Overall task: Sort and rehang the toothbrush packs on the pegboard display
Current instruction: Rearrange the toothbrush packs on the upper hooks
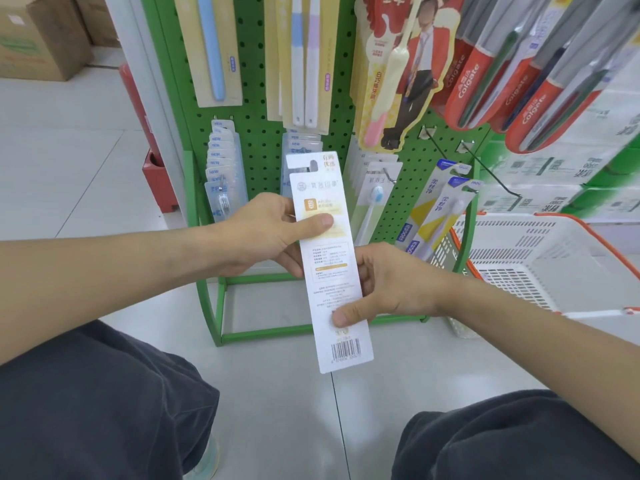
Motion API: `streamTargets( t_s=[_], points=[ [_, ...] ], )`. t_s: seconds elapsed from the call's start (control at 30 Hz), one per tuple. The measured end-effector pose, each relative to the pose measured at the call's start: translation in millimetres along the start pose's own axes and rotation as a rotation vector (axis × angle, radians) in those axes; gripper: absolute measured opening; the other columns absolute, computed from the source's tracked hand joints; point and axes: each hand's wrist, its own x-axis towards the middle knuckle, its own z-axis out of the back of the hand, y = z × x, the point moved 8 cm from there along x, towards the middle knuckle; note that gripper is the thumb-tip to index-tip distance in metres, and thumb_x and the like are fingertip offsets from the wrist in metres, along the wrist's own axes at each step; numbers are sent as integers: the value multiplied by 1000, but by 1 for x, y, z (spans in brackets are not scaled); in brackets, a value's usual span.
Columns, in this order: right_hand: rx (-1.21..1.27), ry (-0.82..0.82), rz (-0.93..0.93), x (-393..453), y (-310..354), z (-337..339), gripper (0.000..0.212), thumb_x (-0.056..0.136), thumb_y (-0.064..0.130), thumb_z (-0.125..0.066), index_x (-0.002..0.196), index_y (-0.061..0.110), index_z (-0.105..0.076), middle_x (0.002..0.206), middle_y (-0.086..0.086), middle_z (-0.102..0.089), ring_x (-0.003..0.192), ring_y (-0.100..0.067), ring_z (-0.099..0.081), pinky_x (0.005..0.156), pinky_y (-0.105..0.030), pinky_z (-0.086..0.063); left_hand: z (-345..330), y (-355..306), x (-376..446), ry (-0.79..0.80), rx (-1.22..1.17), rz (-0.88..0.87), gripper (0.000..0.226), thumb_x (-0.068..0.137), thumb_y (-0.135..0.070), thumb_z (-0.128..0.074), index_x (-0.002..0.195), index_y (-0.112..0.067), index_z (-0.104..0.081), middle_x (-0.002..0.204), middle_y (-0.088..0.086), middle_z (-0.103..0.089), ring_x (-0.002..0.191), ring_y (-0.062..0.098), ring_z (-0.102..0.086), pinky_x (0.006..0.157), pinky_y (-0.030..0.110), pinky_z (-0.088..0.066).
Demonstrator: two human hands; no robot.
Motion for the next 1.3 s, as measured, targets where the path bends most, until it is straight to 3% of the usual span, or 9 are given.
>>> streamTargets(
  t_s=[0.23, 0.43, 0.53, 0.63, 0.8, 0.97, 1.1, 1.2, 1.3],
  points=[
    [-66, 34, -19, -2, 0, -2, 38, 79, 0, -84, 114, 7, -69, 113, -13, -76, 104, -34, -73, 88, -66, -56, 8, -3, -1, 1, -61, -22, 26, 89, -21, -70, 112, -7, -70, 102, 10, -78, 95, 35, -74, 59, 27, -62],
    [29, 16, 2, -6, 6, 0, 16, 98, 14, -64, 113, 18, -67, 109, -9, -77, 96, -28, -76, 77, -45, -64, -10, 0, -4, 180, 41, -15, 27, 96, -18, -64, 122, -9, -67, 111, 6, -77, 97, 32, -73, 58, 28, -60],
    [31, 15, 52, -7, 11, 3, 41, 84, 4, -80, 122, 9, -65, 120, -16, -73, 110, -39, -70, 92, -63, -56, -6, -7, -3, 109, 0, -50, 25, 96, -15, -65, 120, -9, -67, 109, 7, -77, 98, 34, -73, 56, 27, -60],
    [-4, 19, 38, -8, 10, 4, 58, 76, -9, -82, 128, 3, -61, 123, -15, -72, 114, -37, -69, 100, -60, -53, -3, -8, -2, 69, -11, -54, 24, 94, -13, -66, 118, -9, -68, 107, 7, -78, 98, 37, -72, 55, 27, -60],
    [-17, 12, 41, -8, 11, 1, 43, 86, -1, -77, 125, 7, -61, 116, -18, -73, 99, -38, -73, 81, -59, -60, -5, -1, -3, 65, 23, 14, 21, 97, -20, -65, 116, -12, -68, 105, 6, -78, 99, 38, -71, 56, 29, -59],
    [-34, -41, 12, -8, 13, -4, 42, 97, -7, -60, 135, 10, -53, 121, -21, -69, 100, -38, -73, 77, -62, -60, -5, 13, -4, 136, 129, 132, 31, 100, -36, -58, 119, -14, -68, 102, 7, -78, 76, 23, -71, 56, 28, -57],
    [-224, 64, -2, -9, 12, -29, 63, 97, -7, -55, 150, 16, -29, 130, -13, -59, 112, -29, -67, 80, -52, -63, -6, 27, -7, 172, 170, 187, 31, 102, -29, -55, 121, -6, -64, 103, 13, -77, 84, 22, -75, 70, 30, -62],
    [-434, 96, -23, -7, 7, -36, 67, 98, 3, -57, 151, 21, -22, 130, -10, -56, 106, -26, -68, 77, -44, -64, -13, 29, -13, 242, 17, 281, 21, 101, -11, -58, 115, 4, -65, 110, 17, -76, 105, 29, -73, 93, 36, -59],
    [-715, 75, 12, -3, 8, -38, 77, 97, 23, -65, 154, 24, -12, 125, -13, -60, 102, -26, -67, 87, -47, -57, -15, 23, -17, 217, -177, 352, 26, 97, -14, -63, 113, 5, -57, 114, 30, -70, 109, 34, -70, 103, 43, -54]
  ],
)
